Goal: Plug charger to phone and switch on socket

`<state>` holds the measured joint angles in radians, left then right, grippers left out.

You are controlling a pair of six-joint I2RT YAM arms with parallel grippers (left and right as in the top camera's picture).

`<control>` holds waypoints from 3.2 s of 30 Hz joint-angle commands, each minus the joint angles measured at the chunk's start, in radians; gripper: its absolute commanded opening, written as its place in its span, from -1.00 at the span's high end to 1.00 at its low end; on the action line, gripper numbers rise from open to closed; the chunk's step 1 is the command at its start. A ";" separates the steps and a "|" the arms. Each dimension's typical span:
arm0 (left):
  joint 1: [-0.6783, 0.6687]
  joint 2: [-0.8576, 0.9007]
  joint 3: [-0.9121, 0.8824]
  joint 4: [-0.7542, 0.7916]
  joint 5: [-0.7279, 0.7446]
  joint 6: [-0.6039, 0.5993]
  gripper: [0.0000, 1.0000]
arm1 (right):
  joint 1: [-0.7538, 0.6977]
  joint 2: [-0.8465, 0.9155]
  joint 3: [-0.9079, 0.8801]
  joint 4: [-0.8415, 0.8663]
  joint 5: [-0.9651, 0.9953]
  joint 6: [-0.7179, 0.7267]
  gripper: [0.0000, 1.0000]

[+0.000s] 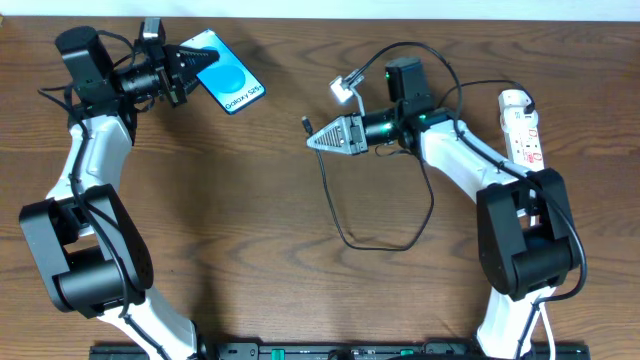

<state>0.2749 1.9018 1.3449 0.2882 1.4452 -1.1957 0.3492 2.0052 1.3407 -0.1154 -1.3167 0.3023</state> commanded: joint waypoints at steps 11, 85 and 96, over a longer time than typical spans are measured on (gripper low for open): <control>-0.038 -0.023 0.018 0.006 0.102 0.070 0.86 | 0.066 -0.008 0.008 0.240 -0.134 0.213 0.98; -0.070 -0.023 0.016 0.006 0.114 0.169 0.85 | 0.129 -0.008 0.008 0.509 -0.121 0.419 0.98; -0.093 -0.023 0.016 0.006 0.114 0.176 0.85 | 0.129 -0.008 0.008 0.508 -0.106 0.426 0.98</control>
<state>0.1940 1.9018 1.3449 0.2890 1.5127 -1.0416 0.4660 2.0052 1.3407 0.3866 -1.4452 0.7177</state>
